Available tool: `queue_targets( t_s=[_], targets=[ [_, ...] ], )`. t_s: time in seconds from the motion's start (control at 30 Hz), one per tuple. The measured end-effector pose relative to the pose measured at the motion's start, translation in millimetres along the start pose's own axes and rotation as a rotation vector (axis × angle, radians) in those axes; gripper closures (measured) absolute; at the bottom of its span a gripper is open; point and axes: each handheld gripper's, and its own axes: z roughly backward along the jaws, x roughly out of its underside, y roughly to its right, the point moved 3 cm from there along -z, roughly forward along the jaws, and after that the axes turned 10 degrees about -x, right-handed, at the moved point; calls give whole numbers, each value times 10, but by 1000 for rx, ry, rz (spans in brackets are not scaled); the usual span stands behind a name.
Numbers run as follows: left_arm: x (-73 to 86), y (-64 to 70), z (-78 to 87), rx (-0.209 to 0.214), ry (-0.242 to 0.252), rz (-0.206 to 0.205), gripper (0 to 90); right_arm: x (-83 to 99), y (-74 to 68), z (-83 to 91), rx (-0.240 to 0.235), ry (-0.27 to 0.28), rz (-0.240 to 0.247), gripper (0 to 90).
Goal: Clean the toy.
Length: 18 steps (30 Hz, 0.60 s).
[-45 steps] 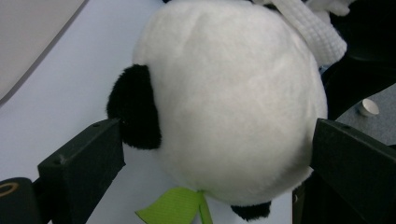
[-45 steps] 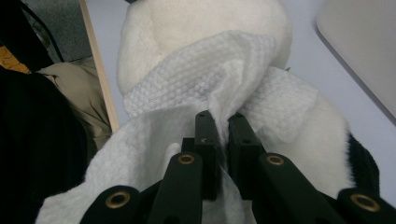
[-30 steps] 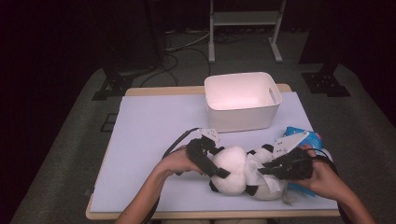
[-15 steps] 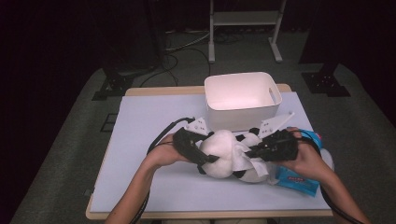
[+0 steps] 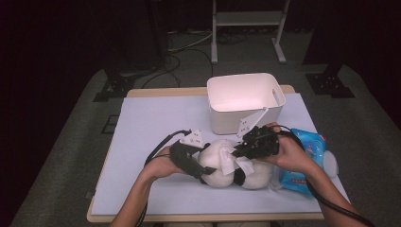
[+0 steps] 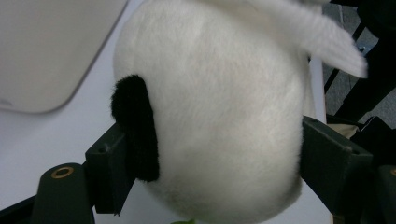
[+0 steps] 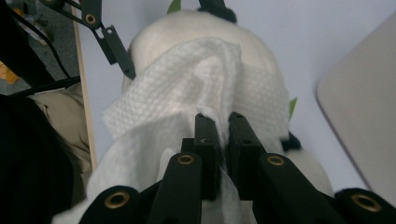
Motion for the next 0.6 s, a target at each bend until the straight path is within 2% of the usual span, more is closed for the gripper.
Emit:
queue_targets(
  t_s=[0.07, 0.2, 0.3, 0.37, 0.5, 0.6],
  targets=[
    [33, -1, -14, 16, 6, 13, 197, 73, 22, 2, -29, 17, -18, 831],
    [35, 12, -6, 30, 9, 13, 181, 142, -1, 42, -35, 31, -27, 830],
    [32, 11, -12, 45, 1, 19, 128, 171, -38, 33, -44, 19, -32, 829],
    [24, 4, -15, 57, 6, 43, 99, 183, -61, 23, -48, 8, -23, 830],
    [15, -6, -32, 88, 10, 65, 67, 195, -104, 6, -51, -2, -8, 830],
    [26, 12, -58, 107, 8, 53, 89, 209, -128, -3, -61, -5, -2, 830]
  ],
)
